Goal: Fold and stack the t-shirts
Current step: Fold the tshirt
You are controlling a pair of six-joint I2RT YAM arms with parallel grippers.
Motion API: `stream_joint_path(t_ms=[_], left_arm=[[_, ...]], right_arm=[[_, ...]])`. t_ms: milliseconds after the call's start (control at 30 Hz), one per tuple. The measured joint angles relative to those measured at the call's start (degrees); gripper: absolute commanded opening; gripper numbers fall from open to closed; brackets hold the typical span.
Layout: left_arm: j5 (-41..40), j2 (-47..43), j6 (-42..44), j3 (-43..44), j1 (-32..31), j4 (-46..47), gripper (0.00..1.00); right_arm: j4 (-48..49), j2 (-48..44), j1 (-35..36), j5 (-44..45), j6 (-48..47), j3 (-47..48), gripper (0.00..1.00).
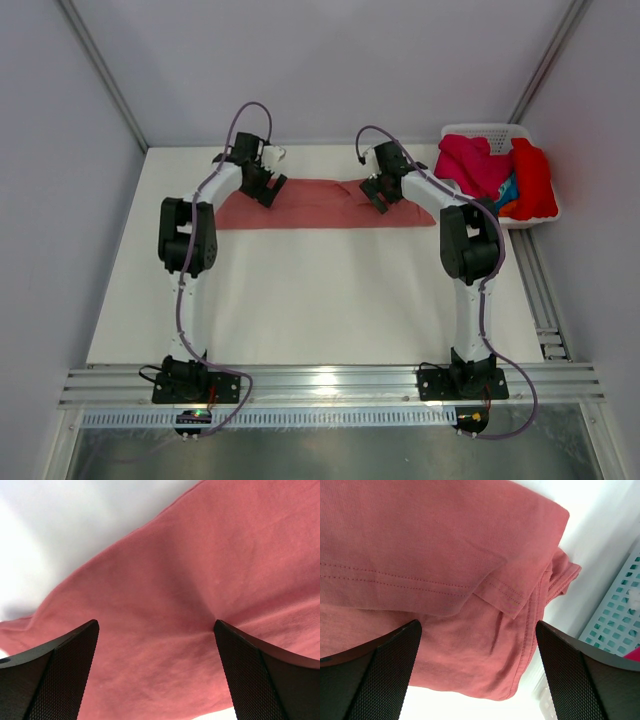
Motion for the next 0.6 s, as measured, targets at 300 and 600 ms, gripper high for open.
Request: stream_joint_path(t_ms=[300,600], left_arm=[[-4.15,-1.40,1.95,-0.13,0.55,2.27,0.99],[-10.97,-1.38,4.68,-2.19,1.40,4.50,0.99]], right_arm=[[-0.59,-0.02,0.00,0.00,0.42,-0.28,0.99],[-1.33,-0.02,0.07,0.02,0.61,-0.31,0.99]])
